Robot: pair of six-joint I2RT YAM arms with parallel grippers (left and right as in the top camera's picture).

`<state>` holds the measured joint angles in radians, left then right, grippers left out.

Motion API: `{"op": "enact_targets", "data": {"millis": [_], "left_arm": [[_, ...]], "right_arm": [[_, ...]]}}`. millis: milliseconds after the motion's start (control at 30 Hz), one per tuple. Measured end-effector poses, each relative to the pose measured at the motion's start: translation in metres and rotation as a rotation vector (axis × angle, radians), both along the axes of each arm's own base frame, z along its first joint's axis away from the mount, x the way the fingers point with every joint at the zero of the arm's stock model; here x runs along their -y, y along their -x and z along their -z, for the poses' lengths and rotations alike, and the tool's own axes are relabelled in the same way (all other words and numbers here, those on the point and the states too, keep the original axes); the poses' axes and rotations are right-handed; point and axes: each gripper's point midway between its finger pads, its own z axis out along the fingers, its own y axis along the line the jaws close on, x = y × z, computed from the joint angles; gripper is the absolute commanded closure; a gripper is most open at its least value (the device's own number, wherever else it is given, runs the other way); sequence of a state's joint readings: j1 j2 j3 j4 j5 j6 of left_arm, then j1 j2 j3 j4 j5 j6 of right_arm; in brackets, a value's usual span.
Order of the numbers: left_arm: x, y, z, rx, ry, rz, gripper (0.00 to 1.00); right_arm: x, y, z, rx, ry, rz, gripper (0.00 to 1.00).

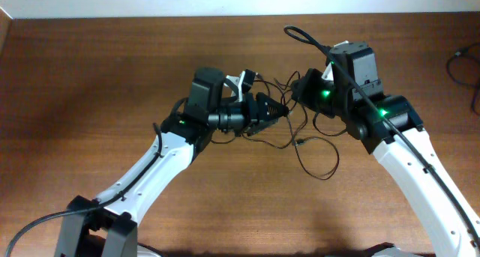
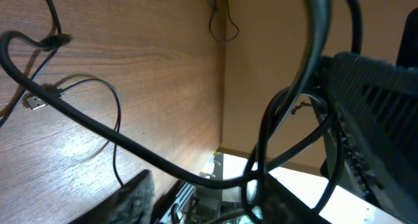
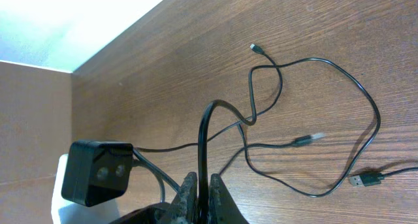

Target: Untangle cables

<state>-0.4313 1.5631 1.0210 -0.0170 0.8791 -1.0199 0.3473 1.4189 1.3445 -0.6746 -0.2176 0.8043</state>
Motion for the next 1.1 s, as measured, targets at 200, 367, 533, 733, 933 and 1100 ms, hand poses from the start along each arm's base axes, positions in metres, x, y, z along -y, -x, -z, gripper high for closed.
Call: {"op": "enact_targets", "data": {"millis": [200,367,533,733,933,1100], "left_arm": [[0.015,0.005,0.002,0.02,-0.023,-0.007,1.0],[0.009,0.005,0.012,0.012,-0.071,-0.018,1.0],[-0.018,0.017,0.041,-0.105,-0.201,-0.02,1.0],[-0.051,0.026,0.075,-0.179,-0.344,-0.049,1.0],[-0.091,0.027,0.095,-0.201,-0.463,-0.076,1.0],[-0.194,0.031,0.129,-0.374,-0.723,-0.275,1.0]], "right_arm": [[0.0,0.001,0.002,-0.008,0.003,0.001,0.96],[0.009,-0.002,0.007,-0.001,0.056,0.03,0.96],[0.022,-0.012,0.013,0.026,0.134,0.094,0.96],[0.051,-0.022,0.012,0.06,0.236,0.214,0.96],[0.116,-0.009,0.022,0.016,0.513,0.422,0.96],[0.214,0.007,0.023,-0.079,0.673,0.681,0.96]]}}
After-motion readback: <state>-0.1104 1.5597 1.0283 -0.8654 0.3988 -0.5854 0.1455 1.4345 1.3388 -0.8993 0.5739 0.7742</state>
